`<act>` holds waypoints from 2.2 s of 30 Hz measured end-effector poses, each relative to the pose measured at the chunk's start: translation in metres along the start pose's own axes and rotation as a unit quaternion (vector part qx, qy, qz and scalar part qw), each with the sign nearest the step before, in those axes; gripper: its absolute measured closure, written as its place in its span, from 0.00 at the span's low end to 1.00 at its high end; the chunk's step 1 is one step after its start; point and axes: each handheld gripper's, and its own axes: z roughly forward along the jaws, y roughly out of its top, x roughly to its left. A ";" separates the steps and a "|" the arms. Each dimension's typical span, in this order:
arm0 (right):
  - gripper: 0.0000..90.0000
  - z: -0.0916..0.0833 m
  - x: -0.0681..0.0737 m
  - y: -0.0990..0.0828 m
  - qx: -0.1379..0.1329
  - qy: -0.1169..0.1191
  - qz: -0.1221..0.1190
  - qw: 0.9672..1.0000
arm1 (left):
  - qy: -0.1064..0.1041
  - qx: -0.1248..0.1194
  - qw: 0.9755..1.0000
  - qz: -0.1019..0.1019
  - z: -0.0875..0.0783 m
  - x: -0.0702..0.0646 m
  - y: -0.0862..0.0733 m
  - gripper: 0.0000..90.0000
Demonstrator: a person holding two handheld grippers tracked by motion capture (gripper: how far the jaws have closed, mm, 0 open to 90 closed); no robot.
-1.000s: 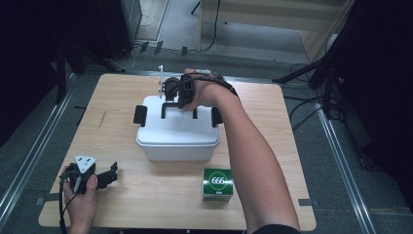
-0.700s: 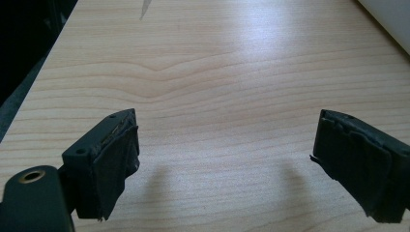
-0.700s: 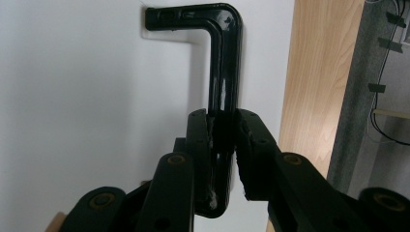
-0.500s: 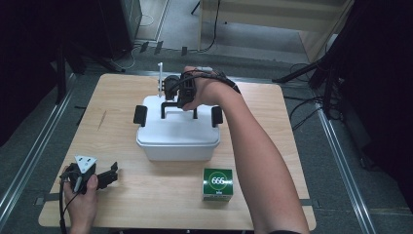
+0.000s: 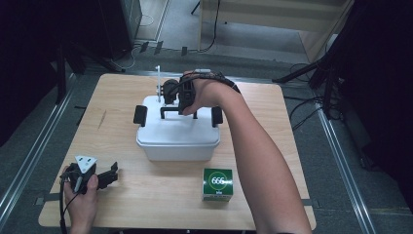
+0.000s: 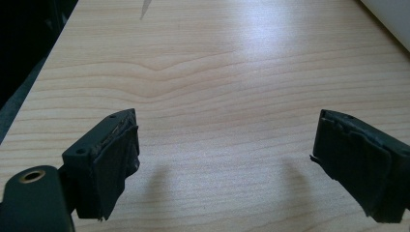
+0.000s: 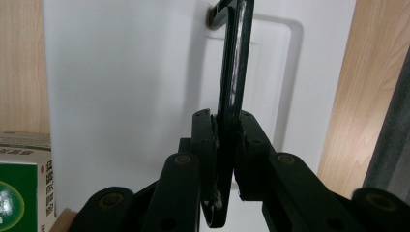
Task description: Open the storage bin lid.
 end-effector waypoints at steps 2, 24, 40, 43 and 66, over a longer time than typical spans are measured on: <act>0.90 0.000 -0.001 0.002 0.003 0.003 -0.002 1.000 | -0.001 0.000 1.000 0.000 0.000 0.000 0.000 0.11; 0.94 -0.002 0.000 0.006 -0.004 0.014 0.013 1.000 | -0.002 0.000 1.000 -0.001 0.000 0.000 0.000 0.11; 0.94 -0.025 -0.001 0.001 -0.013 0.007 0.025 1.000 | -0.002 0.001 1.000 0.001 0.000 0.000 0.000 0.11; 0.94 -0.033 -0.001 -0.003 -0.014 0.003 0.025 1.000 | -0.001 0.001 1.000 0.001 0.000 0.000 0.000 0.11; 0.94 -0.061 0.006 -0.062 -0.014 -0.005 0.058 0.998 | 0.003 0.000 1.000 0.004 0.000 -0.001 0.000 0.11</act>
